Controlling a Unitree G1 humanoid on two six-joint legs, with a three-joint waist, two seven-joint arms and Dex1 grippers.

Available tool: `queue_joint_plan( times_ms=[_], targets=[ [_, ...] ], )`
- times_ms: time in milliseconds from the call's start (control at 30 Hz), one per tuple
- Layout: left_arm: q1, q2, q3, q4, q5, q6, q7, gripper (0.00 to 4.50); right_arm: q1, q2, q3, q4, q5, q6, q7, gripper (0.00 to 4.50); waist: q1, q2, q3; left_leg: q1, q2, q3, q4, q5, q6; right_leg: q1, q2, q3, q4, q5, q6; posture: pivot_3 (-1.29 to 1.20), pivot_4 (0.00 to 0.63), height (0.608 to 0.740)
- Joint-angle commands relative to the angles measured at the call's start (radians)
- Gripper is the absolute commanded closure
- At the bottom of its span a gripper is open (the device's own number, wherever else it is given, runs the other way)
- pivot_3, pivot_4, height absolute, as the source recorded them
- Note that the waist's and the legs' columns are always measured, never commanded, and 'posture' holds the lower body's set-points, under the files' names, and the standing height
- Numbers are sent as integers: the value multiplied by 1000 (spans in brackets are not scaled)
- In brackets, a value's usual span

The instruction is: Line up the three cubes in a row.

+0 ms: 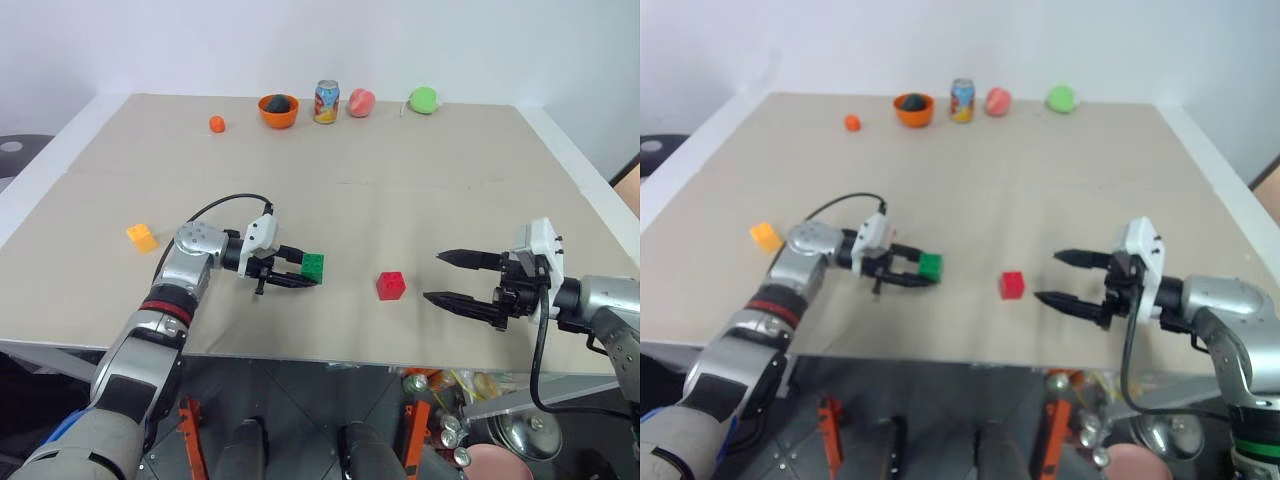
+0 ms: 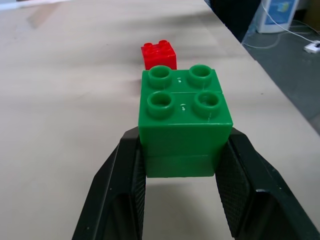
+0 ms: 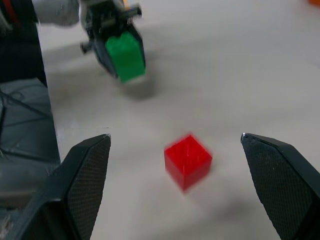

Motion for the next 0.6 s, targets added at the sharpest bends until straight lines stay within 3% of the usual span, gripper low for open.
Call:
queue_joint_plan(
  times_ms=[33, 200, 600],
  targets=[
    [-50, -21, 13, 95, 28, -60, -23, 2880, 65, -27, -100, -35, 1, -14, -18, 179, -1, 0, 0, 0, 0, 0, 0, 0, 1, 0, 0, 0, 0, 0, 0, 0, 150, 740],
    [-88, -68, 12, 172, 69, -101, -16, 2880, 124, -22, -154, -56, 14, -11, -40, 179, -1, 0, 0, 0, 0, 0, 1, -1, 1, 0, 0, 0, 0, 0, 0, 0, 150, 740],
    [-139, -151, 25, 241, 151, -82, 146, 2880, 102, 0, -107, -73, 15, -15, -89, 179, -2, -1, 0, 0, 0, 0, 3, -1, 1, 1, 0, 0, 0, 0, 0, 0, 150, 740]
  ],
)
